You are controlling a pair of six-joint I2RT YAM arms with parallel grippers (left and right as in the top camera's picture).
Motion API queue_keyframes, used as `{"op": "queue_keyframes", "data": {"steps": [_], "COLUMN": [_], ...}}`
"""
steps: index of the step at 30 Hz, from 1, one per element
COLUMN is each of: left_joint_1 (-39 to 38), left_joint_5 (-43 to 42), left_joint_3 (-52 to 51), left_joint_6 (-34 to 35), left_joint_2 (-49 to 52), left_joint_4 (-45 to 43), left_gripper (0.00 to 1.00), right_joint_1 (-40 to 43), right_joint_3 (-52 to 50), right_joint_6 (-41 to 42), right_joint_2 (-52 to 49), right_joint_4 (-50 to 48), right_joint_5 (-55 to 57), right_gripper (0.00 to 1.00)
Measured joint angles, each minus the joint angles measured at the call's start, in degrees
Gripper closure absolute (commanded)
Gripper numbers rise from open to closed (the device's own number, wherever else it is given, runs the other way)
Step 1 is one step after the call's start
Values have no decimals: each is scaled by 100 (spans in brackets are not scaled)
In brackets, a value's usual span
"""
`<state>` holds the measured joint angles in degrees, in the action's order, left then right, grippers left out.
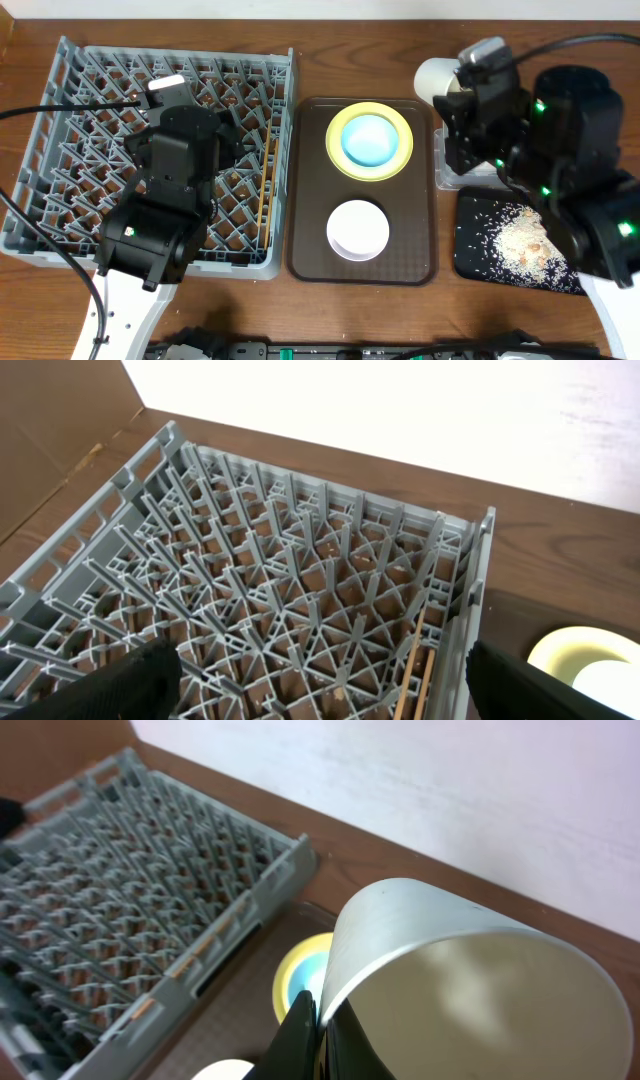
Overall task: Sort waste into correct bins and load items into the dishwasher
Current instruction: 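Lift the white cup and hand it to the left gripper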
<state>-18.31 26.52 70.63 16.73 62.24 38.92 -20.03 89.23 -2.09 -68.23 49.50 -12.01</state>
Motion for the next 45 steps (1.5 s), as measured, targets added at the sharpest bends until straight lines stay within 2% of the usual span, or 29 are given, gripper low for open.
{"op": "queue_keyframes", "data": {"steps": [2,4,9,16,20,25,34,42,45], "left_joint_1": [0,17,39,520,822,949,955,962,933], "left_joint_5": [-166,-719,-3453,-7309,-8660,-9361,-9650,-10045,-10168], "left_joint_3": [0,0,0,4,7,7,4,-4,-4], "left_joint_6": [0,0,-273,-363,-269,-173,-22,597,848], "left_joint_2": [0,-20,-118,-225,-125,205,691,693,688], "left_joint_4": [-52,-109,-756,-2015,-2430,-2465,-2616,-3880,-4028], "left_gripper": [6,6,6,6,6,6,6,7,7], "right_joint_1": [79,195,798,1961,2092,1856,1123,1021,916], "right_joint_3": [0,0,0,-11,-15,-17,-20,-20,-20], "right_joint_6": [0,0,-107,-883,-1016,-1049,-885,-868,-868], "right_joint_2": [160,262,188,-522,-922,-1113,-1099,-1012,-973], "right_joint_4": [15,50,66,20,-229,-332,-807,-1014,-1187], "right_joint_5": [-227,-525,-1810,-5263,-6594,-7219,-7554,-7681,-7681], "right_gripper": [99,99,99,99,99,99,99,99,99]}}
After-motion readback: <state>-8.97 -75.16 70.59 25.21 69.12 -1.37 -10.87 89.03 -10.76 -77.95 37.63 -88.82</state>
